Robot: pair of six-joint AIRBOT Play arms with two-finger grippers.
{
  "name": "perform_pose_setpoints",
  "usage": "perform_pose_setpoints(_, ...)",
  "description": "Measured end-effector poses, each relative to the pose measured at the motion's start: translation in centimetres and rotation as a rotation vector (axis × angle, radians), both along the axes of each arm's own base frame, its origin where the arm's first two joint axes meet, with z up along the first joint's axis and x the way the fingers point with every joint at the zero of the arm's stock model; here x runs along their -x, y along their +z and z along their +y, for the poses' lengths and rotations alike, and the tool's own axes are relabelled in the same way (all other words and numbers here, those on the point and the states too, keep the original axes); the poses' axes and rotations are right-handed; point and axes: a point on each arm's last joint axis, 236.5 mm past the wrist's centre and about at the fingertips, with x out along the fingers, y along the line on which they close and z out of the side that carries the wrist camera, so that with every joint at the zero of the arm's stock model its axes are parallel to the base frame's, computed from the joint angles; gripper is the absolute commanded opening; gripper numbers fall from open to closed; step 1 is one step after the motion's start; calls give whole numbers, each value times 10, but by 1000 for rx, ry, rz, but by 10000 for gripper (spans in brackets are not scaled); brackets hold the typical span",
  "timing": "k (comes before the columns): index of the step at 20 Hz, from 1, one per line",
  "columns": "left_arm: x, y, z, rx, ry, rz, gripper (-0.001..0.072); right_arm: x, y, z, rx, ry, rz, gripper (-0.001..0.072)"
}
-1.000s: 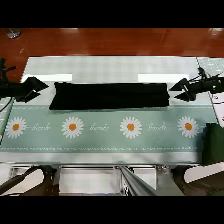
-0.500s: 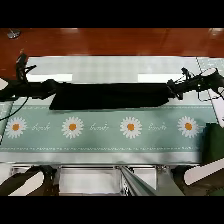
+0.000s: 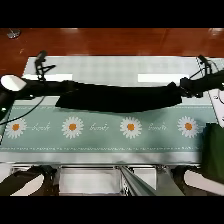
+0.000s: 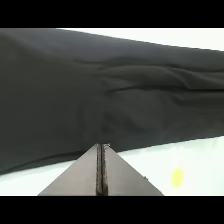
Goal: Fold the shirts.
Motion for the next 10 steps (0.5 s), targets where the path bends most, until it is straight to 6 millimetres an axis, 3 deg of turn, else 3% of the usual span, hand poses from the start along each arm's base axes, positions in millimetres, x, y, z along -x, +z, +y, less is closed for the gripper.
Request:
perform_pose_setpoints(6,7,-1,-133,20,-227,-57,25,61,75,15,39,-68,-184,28)
perform_pose_setpoints(10,22,-21,-225,37,-374,-6,25,85,100,23,43,-88,-250,28)
